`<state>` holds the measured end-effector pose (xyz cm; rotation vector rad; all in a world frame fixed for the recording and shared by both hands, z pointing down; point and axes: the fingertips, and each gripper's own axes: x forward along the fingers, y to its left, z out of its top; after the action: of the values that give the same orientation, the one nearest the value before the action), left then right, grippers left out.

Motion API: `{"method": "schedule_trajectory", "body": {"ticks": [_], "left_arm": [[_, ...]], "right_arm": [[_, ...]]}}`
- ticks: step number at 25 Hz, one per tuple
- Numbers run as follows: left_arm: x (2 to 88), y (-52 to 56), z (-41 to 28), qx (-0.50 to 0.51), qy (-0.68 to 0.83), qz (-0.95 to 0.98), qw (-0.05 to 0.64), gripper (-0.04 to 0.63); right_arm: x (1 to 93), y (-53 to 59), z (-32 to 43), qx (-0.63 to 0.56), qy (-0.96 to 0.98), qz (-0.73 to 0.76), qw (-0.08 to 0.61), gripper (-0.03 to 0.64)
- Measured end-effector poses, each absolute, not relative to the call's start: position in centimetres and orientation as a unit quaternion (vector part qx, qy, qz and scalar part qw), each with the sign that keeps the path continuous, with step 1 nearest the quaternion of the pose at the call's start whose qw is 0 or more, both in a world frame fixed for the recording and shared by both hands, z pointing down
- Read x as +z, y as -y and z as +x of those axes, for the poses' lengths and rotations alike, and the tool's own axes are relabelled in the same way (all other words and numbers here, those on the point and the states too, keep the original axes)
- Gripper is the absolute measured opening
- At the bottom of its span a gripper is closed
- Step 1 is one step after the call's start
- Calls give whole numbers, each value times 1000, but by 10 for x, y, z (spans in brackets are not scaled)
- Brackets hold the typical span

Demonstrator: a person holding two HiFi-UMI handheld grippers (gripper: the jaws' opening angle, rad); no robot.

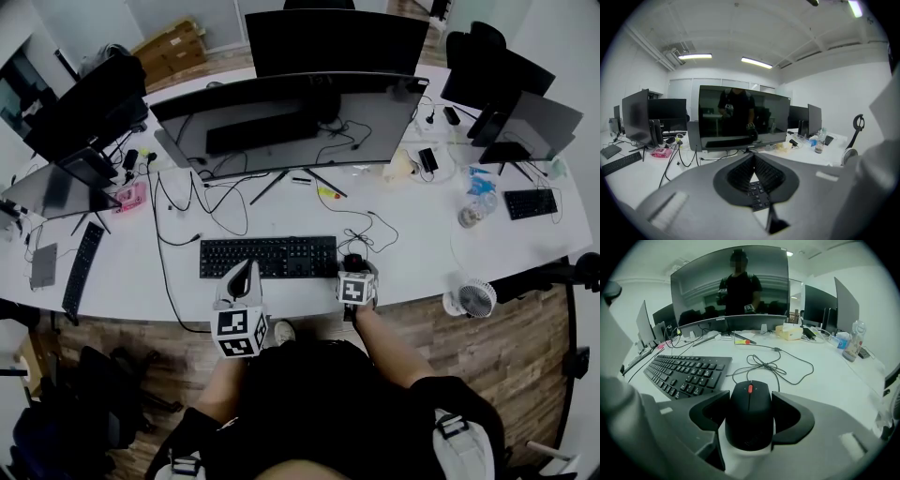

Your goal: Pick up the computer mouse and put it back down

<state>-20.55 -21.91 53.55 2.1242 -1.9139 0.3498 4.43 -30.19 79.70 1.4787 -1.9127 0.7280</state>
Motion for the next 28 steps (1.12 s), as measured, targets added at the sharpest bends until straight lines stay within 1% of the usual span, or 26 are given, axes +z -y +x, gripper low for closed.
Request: {"method": "schedule_trajectory", "body": {"ticks": [4, 8, 12, 16, 20, 28], "left_arm": [[535, 222, -203, 119, 653, 737, 129, 55], [532, 226, -200, 114, 647, 744, 126, 55], [532, 232, -194, 108, 639, 751, 125, 55], [532, 238, -188, 101, 629, 760, 126, 55], [531, 243, -182, 95, 622, 767, 126, 55], [526, 250, -173, 83, 609, 779, 121, 55]], "right_arm": [[794, 301, 47, 272, 723, 555, 310, 264], [770, 309, 54, 246, 735, 568, 276, 264], [722, 309, 57, 227, 745, 572, 257, 264], [669, 315, 54, 191, 768, 571, 218, 264], [600, 319, 51, 167, 785, 573, 166, 264], [464, 313, 61, 67, 801, 592, 66, 264]]}}
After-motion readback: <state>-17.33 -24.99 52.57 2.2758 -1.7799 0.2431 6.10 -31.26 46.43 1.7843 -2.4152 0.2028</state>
